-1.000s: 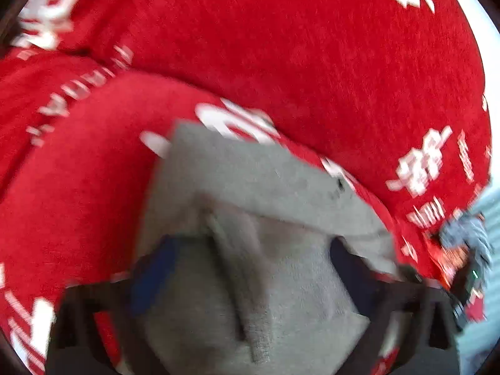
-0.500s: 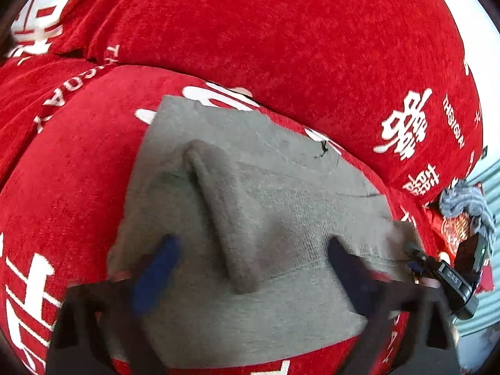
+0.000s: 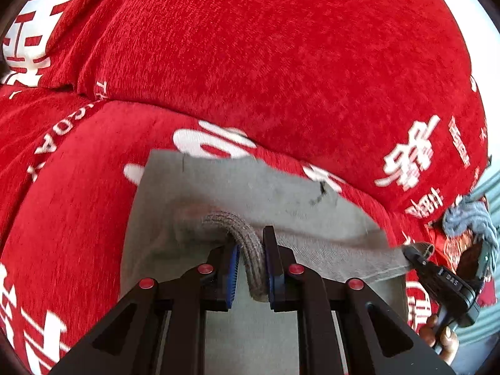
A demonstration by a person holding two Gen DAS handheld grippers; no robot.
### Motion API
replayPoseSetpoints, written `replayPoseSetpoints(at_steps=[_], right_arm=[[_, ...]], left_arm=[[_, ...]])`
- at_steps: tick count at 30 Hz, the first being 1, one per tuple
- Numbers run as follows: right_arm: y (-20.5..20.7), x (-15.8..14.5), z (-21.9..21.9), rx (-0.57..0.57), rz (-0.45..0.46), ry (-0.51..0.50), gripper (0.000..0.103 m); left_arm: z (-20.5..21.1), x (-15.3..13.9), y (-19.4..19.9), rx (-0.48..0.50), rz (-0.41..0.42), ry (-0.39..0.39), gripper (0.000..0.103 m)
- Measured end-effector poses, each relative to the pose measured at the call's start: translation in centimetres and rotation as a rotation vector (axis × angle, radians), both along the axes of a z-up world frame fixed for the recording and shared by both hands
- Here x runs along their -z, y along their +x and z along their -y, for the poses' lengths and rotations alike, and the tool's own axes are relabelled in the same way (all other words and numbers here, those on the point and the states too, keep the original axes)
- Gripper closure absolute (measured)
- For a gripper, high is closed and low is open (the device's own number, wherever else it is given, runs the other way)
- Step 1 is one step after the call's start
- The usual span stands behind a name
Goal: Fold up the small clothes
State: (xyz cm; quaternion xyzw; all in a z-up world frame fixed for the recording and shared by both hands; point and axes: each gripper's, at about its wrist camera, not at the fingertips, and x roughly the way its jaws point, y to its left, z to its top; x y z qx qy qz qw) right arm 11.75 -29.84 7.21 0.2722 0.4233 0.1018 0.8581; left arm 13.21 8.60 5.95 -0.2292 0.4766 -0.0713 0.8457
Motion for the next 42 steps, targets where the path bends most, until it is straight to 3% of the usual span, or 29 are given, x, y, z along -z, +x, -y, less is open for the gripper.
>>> replayPoseSetpoints(at_steps=[4, 6, 7, 8, 9, 12, 14, 18, 25, 28, 30, 37, 39, 42], right_arm=[[2.6, 0.6, 0.6, 0.033, -0.028, 0.045, 0.092], [3.4, 1.2, 0.7, 0.04, -0.047, 0.038, 0.089], [3.6, 1.5, 0.7, 0.042, -0.054, 0.032, 0.088], [3.6, 1.7, 0.7, 0.041, -0.056, 0.029, 0.085], [3.7, 1.9, 0.8, 0.043, -0.059, 0.024, 0.078], [3.4, 2.1, 1.3, 0.068, -0.049, 0.005, 0.057], [2.9, 1.7, 2.1, 0.098, -0.018, -0.005, 0.051], [2.6, 0.7, 2.5, 0.103, 0.012, -0.096, 0.05], [4.3, 3.3, -3.5, -0.172, -0.076, -0.237, 0.05], [5.3, 5.2, -3.6, -0.131, -0.157, -0.354, 0.05], [5.3, 5.6, -2.6, -0.096, -0.146, -0.347, 0.05], [4.7, 6.0, -1.3, -0.052, -0.123, -0.348, 0.05], [4.0, 5.1, -1.6, -0.029, -0.127, -0.38, 0.05], [1.7, 3.2, -3.4, -0.049, -0.07, -0.441, 0.046]], left_arm=[[-1.0, 1.1, 2.7, -0.051, -0.021, -0.044, 0.083], [-1.4, 2.0, 3.7, -0.069, -0.054, -0.059, 0.045], [-1.8, 2.3, 3.9, -0.1, -0.056, -0.061, 0.01], [-2.1, 2.3, 3.8, -0.133, -0.04, -0.054, 0.001], [-2.8, 2.2, 3.4, -0.183, -0.01, -0.05, 0.001], [-4.0, 2.7, 3.6, -0.169, -0.04, -0.109, 0.001], [-4.4, 2.5, 3.1, -0.172, -0.017, -0.09, 0.001], [-2.9, 1.5, 2.0, -0.079, 0.043, 0.004, 0.001], [5.4, 2.9, 3.8, 0.253, 0.01, 0.194, 0.001], [5.7, 5.0, 5.0, 0.22, -0.049, 0.329, 0.001], [4.5, 5.9, 5.4, 0.211, -0.062, 0.284, 0.001], [2.6, 4.7, 4.2, 0.169, 0.024, 0.209, 0.001], [2.0, 3.6, 3.5, 0.087, 0.032, 0.267, 0.001], [1.7, 2.2, 1.6, 0.072, 0.072, 0.265, 0.001]])
